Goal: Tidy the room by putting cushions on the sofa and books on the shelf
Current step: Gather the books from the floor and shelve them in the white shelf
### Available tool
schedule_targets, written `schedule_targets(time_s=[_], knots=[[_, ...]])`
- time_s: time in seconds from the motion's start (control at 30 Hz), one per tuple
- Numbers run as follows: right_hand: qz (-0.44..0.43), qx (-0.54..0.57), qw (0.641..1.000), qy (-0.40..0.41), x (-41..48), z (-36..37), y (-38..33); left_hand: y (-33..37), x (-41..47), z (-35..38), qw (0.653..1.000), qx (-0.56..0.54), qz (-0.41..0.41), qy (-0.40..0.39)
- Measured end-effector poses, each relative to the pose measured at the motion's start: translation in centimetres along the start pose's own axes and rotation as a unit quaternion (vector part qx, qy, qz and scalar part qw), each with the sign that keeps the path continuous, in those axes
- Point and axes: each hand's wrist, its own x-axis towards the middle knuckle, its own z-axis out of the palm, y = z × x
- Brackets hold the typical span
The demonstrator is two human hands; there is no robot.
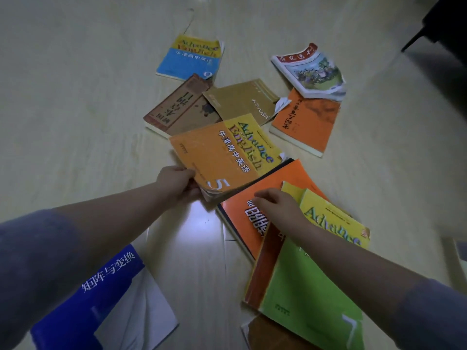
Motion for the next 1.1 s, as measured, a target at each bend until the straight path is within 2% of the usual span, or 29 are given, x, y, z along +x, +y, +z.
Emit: schedule_targets(time_s=[0.1,0.17,0.33,0.47,0.6,0.73,0.8,0.87,1.0,1.1], knots=[[0.081,0.107,0.991,-0.007,0.5,-0.2,-0.8,0.3,-1.4,1.0,0.997,-0.058,0.026,-0.039],[0.143,0.203,0.968,-0.015,0.9,-0.2,-1.4,0.7,-2.6,1.2,0.993,-0.094,0.037,-0.06],[0.198,0.312,0.928,-0.045,1.7,-1.3,-2.4,1.1,-6.0,1.6,0.982,-0.164,0.028,-0.089],[0.186,0.374,0.908,0.0,2.0,-2.4,-2.9,0.4,-9.8,2.4,0.983,-0.114,0.035,-0.137],[0.084,0.384,0.92,-0.006,0.1,-5.3,-2.1,-0.8,-12.3,3.0,0.981,-0.093,0.021,-0.168],[0.011,0.383,0.923,0.025,-3.6,-9.5,0.1,-1.8,-13.3,3.7,0.979,-0.143,-0.029,-0.142],[0.01,0.379,0.924,0.04,-6.0,-11.8,2.1,-2.0,-13.5,4.2,0.981,-0.105,-0.019,-0.162],[0.028,0.375,0.925,0.049,-8.1,-13.3,4.4,-2.2,-13.7,5.1,0.98,-0.014,0.002,-0.197],[0.07,0.361,0.928,0.059,-11.7,-15.0,8.5,-3.7,-14.9,8.5,0.955,0.168,0.03,-0.244],[0.088,0.325,0.94,0.06,-13.5,-15.6,10.6,-5.7,-15.7,10.1,0.944,0.223,0.031,-0.242]])
